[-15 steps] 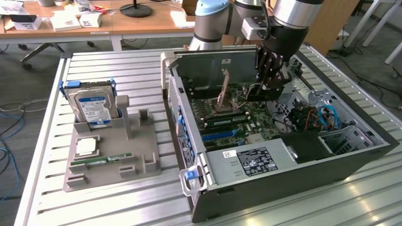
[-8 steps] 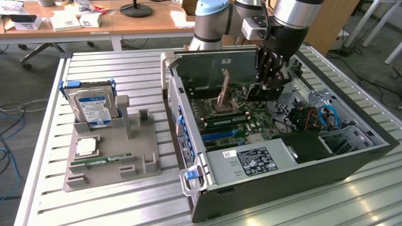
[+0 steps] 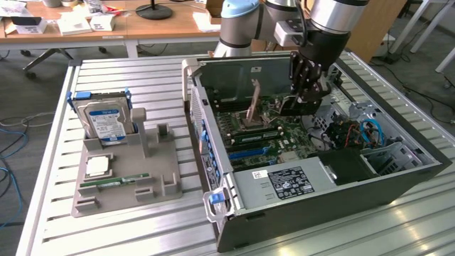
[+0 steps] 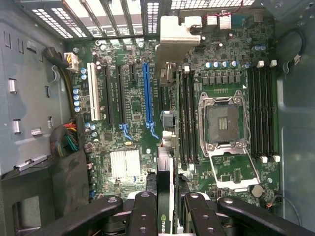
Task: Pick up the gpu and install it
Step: 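Insert the gpu into the slot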
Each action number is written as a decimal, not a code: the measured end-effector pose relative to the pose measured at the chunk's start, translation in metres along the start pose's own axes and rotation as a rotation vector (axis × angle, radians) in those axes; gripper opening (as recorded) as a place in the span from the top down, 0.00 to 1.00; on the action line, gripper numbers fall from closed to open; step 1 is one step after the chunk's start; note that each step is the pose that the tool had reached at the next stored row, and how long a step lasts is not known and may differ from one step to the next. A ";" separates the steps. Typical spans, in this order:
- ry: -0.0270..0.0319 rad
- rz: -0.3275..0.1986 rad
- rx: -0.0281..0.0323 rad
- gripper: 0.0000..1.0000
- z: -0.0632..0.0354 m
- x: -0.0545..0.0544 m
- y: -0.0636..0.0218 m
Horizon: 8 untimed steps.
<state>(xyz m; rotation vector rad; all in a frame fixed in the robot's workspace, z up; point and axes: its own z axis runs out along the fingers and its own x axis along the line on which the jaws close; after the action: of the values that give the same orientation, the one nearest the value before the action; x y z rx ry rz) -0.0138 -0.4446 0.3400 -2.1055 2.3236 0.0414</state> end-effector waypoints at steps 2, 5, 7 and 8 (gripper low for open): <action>0.0000 0.000 0.0000 0.74 0.0000 0.002 -0.0002; 0.0000 0.000 0.0000 0.74 -0.0001 0.005 -0.0005; -0.0001 0.000 0.0000 0.74 -0.0001 0.007 -0.0007; -0.0001 0.000 0.0000 0.74 -0.0001 0.007 -0.0007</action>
<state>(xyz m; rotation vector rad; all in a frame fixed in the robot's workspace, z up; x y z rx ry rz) -0.0138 -0.4520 0.3399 -2.1053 2.3237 0.0415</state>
